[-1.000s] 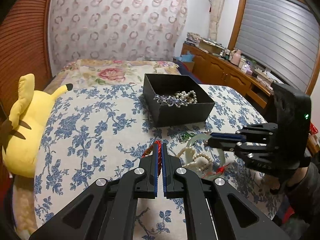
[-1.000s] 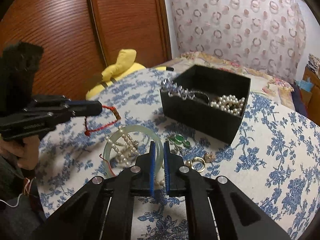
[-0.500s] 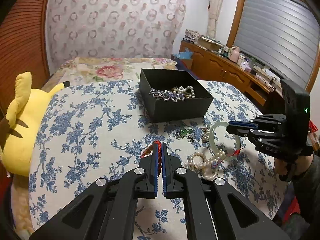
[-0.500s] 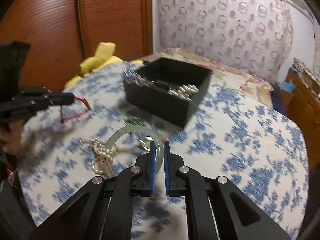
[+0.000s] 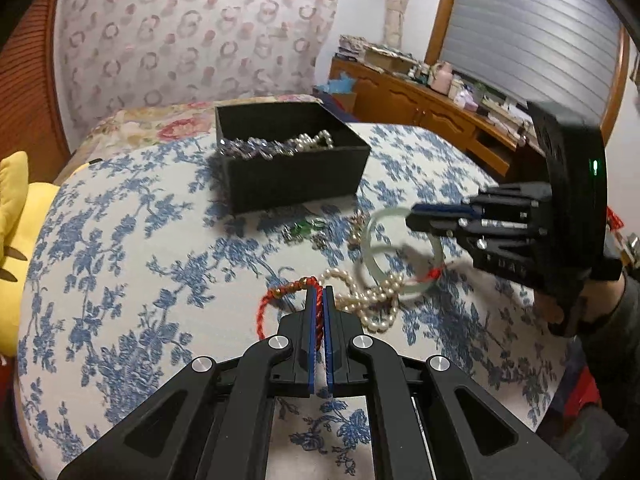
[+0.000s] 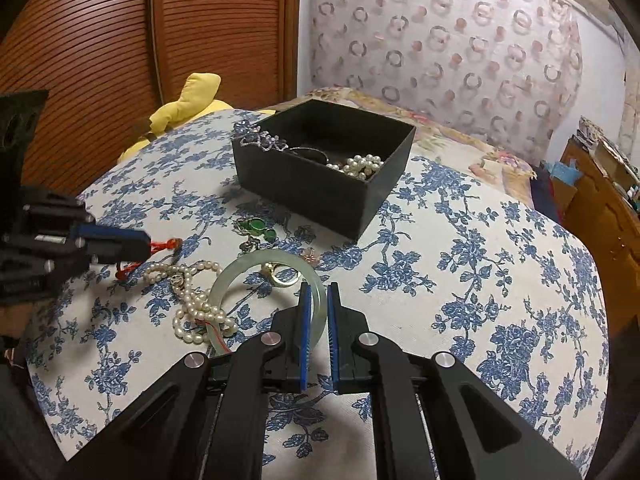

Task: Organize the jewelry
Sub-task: 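Grasp the pale jade bangle with the right tool while the left tool reaches the pearls, then grasp the pearl strand with the left tool while the right tool lifts the bangle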

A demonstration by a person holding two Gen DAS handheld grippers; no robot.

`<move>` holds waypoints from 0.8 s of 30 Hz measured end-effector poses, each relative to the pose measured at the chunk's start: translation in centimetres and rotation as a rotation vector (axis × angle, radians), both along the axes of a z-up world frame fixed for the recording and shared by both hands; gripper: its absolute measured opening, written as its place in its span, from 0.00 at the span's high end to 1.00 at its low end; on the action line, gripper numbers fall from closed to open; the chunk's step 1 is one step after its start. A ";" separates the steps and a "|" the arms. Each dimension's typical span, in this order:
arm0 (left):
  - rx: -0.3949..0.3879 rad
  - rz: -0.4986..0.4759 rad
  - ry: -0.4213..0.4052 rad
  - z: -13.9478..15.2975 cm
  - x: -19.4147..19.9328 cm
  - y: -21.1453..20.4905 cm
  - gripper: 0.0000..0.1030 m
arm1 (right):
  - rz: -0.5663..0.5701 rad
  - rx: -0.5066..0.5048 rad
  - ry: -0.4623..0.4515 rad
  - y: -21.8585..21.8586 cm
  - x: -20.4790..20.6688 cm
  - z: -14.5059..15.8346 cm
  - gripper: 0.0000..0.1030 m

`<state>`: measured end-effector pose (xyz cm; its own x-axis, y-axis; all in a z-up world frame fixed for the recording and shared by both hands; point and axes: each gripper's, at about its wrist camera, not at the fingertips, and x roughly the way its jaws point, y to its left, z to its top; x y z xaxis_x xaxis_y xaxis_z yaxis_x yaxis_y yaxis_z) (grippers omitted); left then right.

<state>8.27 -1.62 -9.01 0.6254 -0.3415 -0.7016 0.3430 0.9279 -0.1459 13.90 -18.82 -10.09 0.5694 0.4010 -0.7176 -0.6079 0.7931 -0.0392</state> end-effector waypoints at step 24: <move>0.112 -0.018 -0.019 -0.2 0.1 -1.7 0.52 | -0.041 0.027 -0.032 -1.7 -0.1 1.1 0.91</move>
